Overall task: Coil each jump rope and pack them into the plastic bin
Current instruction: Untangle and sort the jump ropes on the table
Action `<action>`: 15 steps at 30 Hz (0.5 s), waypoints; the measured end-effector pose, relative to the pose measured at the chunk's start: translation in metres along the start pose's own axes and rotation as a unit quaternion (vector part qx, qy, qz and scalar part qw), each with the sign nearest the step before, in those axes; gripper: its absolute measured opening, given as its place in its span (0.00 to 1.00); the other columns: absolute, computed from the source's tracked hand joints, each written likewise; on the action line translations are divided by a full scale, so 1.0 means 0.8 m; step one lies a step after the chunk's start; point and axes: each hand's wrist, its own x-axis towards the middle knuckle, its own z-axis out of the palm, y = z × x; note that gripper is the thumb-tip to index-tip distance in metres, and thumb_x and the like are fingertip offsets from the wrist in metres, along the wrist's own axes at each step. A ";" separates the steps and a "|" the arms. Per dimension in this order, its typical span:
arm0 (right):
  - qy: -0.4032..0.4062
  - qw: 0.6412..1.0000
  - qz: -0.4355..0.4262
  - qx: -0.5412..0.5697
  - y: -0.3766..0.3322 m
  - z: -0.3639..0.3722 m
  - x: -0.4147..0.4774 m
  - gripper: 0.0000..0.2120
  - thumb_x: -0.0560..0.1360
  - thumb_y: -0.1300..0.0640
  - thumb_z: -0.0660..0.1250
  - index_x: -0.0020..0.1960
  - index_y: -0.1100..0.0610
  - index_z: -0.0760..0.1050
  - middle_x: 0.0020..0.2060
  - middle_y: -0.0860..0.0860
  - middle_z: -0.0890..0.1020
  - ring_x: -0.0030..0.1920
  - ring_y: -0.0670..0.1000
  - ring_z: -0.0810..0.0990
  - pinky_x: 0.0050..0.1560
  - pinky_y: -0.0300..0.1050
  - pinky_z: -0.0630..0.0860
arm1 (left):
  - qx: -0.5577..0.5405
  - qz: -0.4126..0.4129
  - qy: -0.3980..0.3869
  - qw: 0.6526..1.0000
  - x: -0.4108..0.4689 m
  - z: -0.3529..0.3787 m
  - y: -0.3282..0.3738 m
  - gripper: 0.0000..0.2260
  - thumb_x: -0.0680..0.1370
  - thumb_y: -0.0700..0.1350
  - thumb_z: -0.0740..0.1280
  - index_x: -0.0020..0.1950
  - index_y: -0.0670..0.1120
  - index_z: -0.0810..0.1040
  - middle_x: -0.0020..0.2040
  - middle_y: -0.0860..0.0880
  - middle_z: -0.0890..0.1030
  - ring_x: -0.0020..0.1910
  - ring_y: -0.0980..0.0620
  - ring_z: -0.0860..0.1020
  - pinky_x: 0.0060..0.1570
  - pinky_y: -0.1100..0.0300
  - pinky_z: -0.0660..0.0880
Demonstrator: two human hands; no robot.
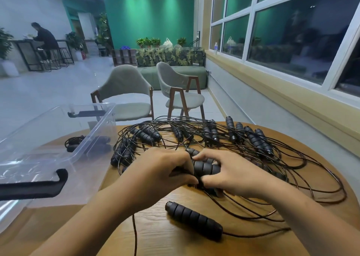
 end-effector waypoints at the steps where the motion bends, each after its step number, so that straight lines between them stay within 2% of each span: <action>1: -0.022 1.000 -0.004 0.019 -0.004 0.003 -0.002 0.20 0.74 0.57 0.76 0.59 0.36 0.80 0.46 0.53 0.87 0.38 0.52 0.86 0.38 0.45 0.84 | -0.009 0.004 -0.002 1.000 0.000 -0.002 -0.001 0.07 0.75 0.54 0.78 0.47 0.54 0.83 0.40 0.59 0.81 0.41 0.60 0.79 0.38 0.58 0.76; 3: -0.075 0.996 -0.006 0.045 -0.011 0.003 -0.006 0.19 0.75 0.60 0.74 0.57 0.36 0.81 0.48 0.58 0.87 0.41 0.61 0.87 0.39 0.49 0.83 | -0.026 0.002 0.001 1.000 0.001 -0.006 -0.002 0.10 0.71 0.55 0.81 0.45 0.54 0.83 0.38 0.60 0.80 0.40 0.60 0.79 0.36 0.62 0.74; 7: -0.188 0.977 -0.004 0.103 -0.021 -0.002 -0.016 0.19 0.78 0.62 0.72 0.57 0.38 0.82 0.48 0.69 0.84 0.39 0.61 0.81 0.37 0.52 0.75 | -0.093 -0.013 -0.006 0.996 0.001 -0.017 -0.002 0.13 0.68 0.54 0.83 0.43 0.53 0.82 0.39 0.56 0.81 0.40 0.54 0.80 0.35 0.61 0.76; 9: -0.219 0.967 -0.012 0.129 -0.024 -0.005 -0.019 0.16 0.79 0.64 0.71 0.59 0.44 0.82 0.46 0.67 0.83 0.40 0.60 0.80 0.35 0.50 0.74 | -0.126 -0.023 -0.011 0.992 0.001 -0.022 -0.002 0.11 0.69 0.55 0.82 0.44 0.53 0.83 0.39 0.54 0.82 0.40 0.52 0.80 0.35 0.61 0.76; 11: -0.251 0.957 -0.018 0.148 -0.024 -0.009 -0.021 0.15 0.80 0.64 0.71 0.63 0.50 0.82 0.45 0.62 0.83 0.41 0.61 0.79 0.34 0.49 0.74 | -0.160 -0.037 -0.018 0.986 0.001 -0.024 -0.006 0.11 0.70 0.56 0.81 0.45 0.53 0.83 0.37 0.51 0.81 0.37 0.51 0.79 0.35 0.55 0.75; 13: -0.277 0.947 -0.025 0.161 -0.024 -0.013 -0.022 0.16 0.82 0.65 0.70 0.67 0.53 0.82 0.46 0.66 0.82 0.42 0.62 0.78 0.35 0.50 0.73 | -0.189 -0.048 -0.027 0.980 0.002 -0.023 -0.010 0.11 0.72 0.56 0.79 0.45 0.52 0.83 0.35 0.48 0.79 0.34 0.49 0.77 0.33 0.53 0.72; 15: -0.303 0.933 -0.044 0.191 -0.024 -0.016 -0.023 0.16 0.82 0.66 0.71 0.67 0.53 0.82 0.52 0.70 0.81 0.45 0.64 0.79 0.41 0.54 0.75 | -0.194 -0.054 -0.025 0.979 0.002 -0.020 -0.015 0.11 0.74 0.59 0.77 0.45 0.53 0.83 0.35 0.49 0.78 0.33 0.50 0.75 0.33 0.55 0.69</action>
